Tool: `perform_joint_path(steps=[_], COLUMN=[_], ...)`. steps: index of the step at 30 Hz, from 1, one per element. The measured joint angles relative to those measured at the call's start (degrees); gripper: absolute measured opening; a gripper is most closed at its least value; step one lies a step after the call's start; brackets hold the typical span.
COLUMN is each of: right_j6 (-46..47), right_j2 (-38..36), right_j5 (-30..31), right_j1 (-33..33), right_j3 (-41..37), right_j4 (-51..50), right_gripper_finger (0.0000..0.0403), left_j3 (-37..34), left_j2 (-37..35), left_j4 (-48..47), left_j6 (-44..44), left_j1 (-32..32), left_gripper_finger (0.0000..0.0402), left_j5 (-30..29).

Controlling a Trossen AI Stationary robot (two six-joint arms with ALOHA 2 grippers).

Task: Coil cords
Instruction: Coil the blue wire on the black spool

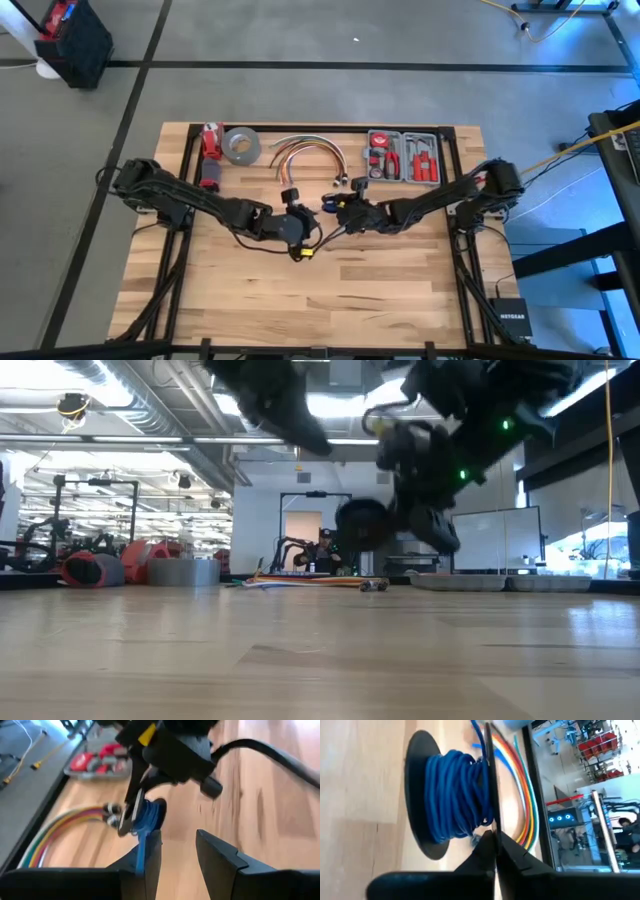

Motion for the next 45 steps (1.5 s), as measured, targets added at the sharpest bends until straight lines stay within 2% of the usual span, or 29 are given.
perform_joint_path(steps=[9, 12, 17, 26, 31, 36, 39, 45], right_j6=[-1.68, -0.81, 3.73, 6.48, 0.72, -6.99, -8.83, -4.55], right_j2=[10.69, 12.36, 12.58, 12.97, 12.9, 12.88, 12.88, 12.88], right_j5=[-1.92, -4.39, -6.95, -9.45, -9.04, -2.66, -0.8, -5.98], right_j1=[0.03, 0.0, -0.08, 0.0, 0.0, 0.03, -0.08, -1.97], right_j3=[-0.08, 0.15, 0.22, 1.21, 1.32, 1.34, 1.32, 1.3], right_j4=[7.17, 8.69, 8.7, 10.33, 10.74, 11.65, 11.62, 11.5], right_gripper_finger=[0.0015, 0.0017, 0.0019, 0.0021, 0.0021, 0.0007, 0.0011, 0.0034], left_j3=[-2.96, -2.94, -2.96, -2.95, -2.96, -2.94, -2.93, -2.93], left_j2=[0.75, 0.75, 0.75, 0.75, 0.75, 0.75, 0.75, 0.75], left_j4=[-1.01, -0.77, -0.51, -0.6, -0.55, -0.56, -0.55, -0.56], left_j6=[0.78, 1.03, 1.17, -0.17, -0.67, -0.08, -0.08, -0.08], left_j1=[-0.1, -0.1, -0.1, 0.19, 0.22, 0.22, 0.22, 0.22], left_gripper_finger=[0.0117, 0.0117, 0.0117, 0.0117, 0.0117, 0.0117, 0.0117, 0.0117], left_j5=[-0.1, -0.1, -0.12, -0.1, -0.1, -0.1, -0.1, -0.1])
